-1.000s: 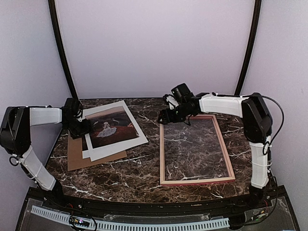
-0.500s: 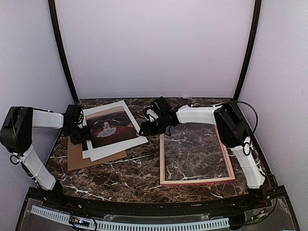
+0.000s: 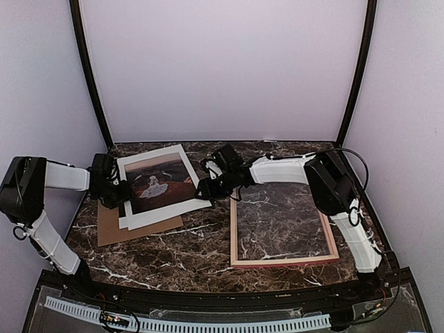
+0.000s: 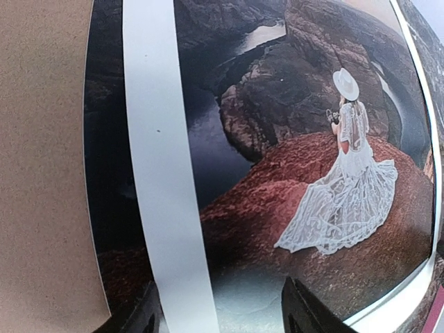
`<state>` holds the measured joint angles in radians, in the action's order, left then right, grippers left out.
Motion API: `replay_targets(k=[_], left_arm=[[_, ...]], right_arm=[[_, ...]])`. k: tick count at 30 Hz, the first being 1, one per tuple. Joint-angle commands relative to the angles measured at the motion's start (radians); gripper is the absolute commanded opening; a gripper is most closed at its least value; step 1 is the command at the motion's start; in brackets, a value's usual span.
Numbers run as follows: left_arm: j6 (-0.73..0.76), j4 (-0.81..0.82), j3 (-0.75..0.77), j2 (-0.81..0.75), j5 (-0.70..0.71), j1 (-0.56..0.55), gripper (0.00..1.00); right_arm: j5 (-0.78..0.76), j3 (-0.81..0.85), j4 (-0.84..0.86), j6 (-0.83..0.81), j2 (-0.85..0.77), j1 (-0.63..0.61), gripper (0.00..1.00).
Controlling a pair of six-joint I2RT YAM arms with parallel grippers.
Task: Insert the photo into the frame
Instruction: Pick up the mat board from the photo.
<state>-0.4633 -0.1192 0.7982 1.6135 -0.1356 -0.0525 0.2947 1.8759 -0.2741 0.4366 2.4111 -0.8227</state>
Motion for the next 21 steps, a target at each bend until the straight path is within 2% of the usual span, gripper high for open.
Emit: replay_targets(k=[1,14,21], left_arm=[[-0.055,0.003,-0.056,0.012,-0.121,0.000,0.63],[-0.089,0.095,-0.081,-0.004,-0.198,-0.002,0.66],[-0.020,0.005,-0.021,0.060,-0.079,-0.071,0.60]], right_arm=[[0.008,-0.074,0.012,0.040,-0.035,-0.015,0.58],[0.001,-0.161,0.039,0.061,-0.074,-0.015,0.56],[0.043,-0.164,0.057,0.065,-0.069,-0.015,0.56]])
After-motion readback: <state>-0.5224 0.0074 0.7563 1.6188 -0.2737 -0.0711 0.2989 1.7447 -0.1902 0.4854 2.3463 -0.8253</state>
